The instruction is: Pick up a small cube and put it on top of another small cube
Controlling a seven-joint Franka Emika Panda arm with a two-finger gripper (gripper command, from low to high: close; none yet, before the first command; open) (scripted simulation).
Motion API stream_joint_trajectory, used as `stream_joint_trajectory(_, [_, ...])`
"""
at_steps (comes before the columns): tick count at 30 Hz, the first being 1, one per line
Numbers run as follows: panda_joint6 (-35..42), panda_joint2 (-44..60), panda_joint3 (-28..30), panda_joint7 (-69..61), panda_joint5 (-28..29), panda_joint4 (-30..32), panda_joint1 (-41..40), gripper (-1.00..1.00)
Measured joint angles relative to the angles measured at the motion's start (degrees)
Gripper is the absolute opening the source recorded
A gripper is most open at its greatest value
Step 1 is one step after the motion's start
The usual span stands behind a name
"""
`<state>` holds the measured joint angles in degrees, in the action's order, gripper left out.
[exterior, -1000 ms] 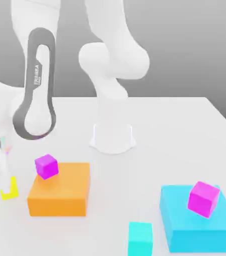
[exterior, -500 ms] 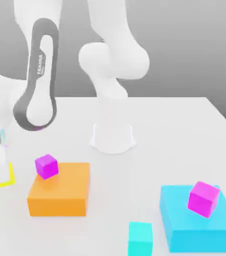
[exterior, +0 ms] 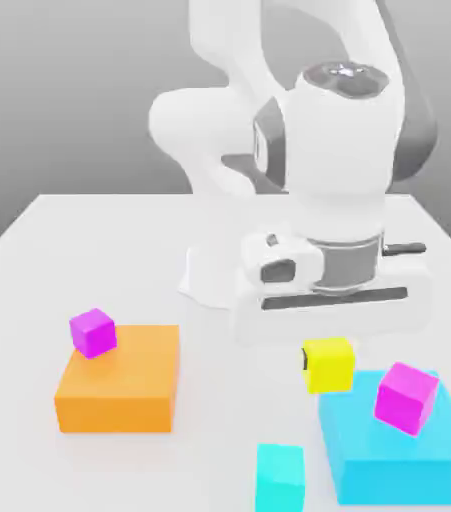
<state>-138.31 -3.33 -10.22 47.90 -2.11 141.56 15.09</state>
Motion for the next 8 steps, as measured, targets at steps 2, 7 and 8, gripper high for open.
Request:
stream_joint_trajectory(2, [-1.6, 1.6, -0.5, 0.1, 1.3, 0.0, 1.5, -1.0])
stream_joint_trajectory(7, [-7.5, 6.5, 0.3, 1.1, 3.0, 1.1, 2.2, 1.0])
stream_joint_trajectory(8, [-7.5, 6.5, 0.3, 1.1, 3.0, 1.1, 2.2, 1.0])
